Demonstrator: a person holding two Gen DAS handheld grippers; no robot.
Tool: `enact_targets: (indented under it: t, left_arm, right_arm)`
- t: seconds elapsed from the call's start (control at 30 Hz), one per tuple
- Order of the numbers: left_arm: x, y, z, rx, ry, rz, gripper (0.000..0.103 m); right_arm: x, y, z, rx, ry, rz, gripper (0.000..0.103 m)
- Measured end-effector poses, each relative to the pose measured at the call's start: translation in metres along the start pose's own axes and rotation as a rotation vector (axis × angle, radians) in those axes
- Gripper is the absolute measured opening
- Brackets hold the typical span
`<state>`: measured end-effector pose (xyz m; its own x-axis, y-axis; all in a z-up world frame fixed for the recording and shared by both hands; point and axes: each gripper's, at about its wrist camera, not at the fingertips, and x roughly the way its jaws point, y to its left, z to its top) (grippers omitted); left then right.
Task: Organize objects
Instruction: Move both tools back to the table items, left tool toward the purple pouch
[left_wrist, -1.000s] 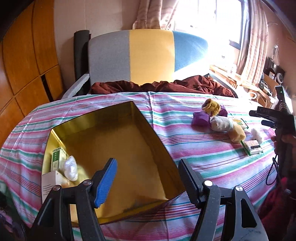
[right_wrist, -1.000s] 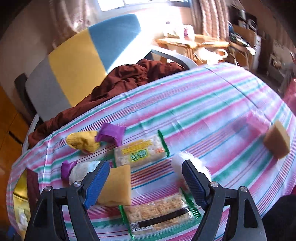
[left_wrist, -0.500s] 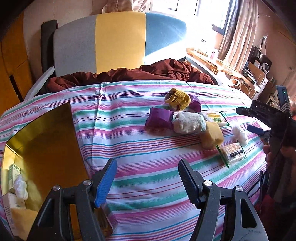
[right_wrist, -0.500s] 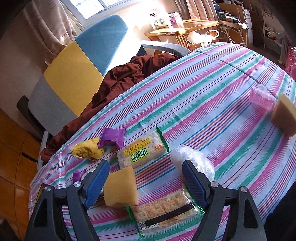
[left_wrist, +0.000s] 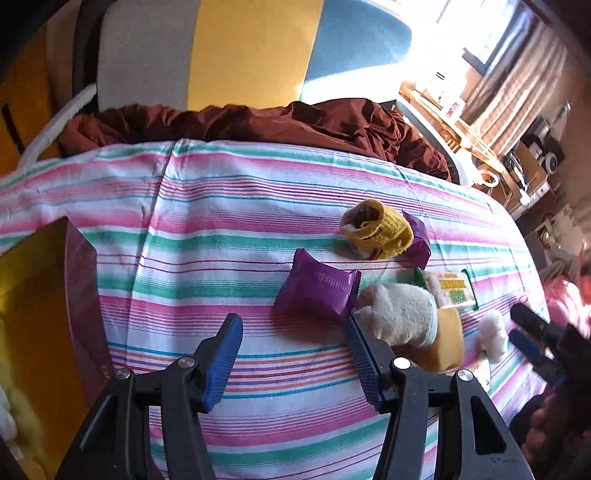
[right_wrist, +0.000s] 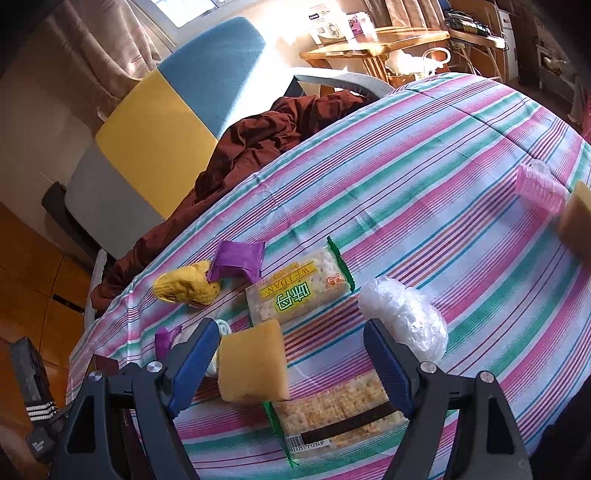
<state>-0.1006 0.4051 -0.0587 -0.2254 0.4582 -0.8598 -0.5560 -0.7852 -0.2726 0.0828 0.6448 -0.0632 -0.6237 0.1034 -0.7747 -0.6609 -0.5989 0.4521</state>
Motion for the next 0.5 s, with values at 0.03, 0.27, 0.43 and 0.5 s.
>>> enact_targets:
  t: [0.03, 0.27, 0.43, 0.5]
  left_arm:
    - [0.003, 0.005, 0.003, -0.045, 0.025, -0.02, 0.058]
    - [0.027, 0.009, 0.01, -0.252, 0.166, -0.144, 0.057]
    - [0.046, 0.001, 0.02, -0.295, 0.176, -0.13, 0.057]
    - [0.05, -0.002, 0.026, -0.292, 0.164, -0.112, 0.057]
  right_arm:
    - [0.0, 0.0, 0.0, 0.001, 0.001, 0.002, 0.082]
    - [0.0, -0.001, 0.001, 0.01, 0.003, 0.015, 0.082]
    - [0.002, -0.003, 0.001, 0.015, 0.018, 0.02, 0.082]
    - [0.003, -0.002, 0.001, 0.013, 0.021, 0.023, 0.082]
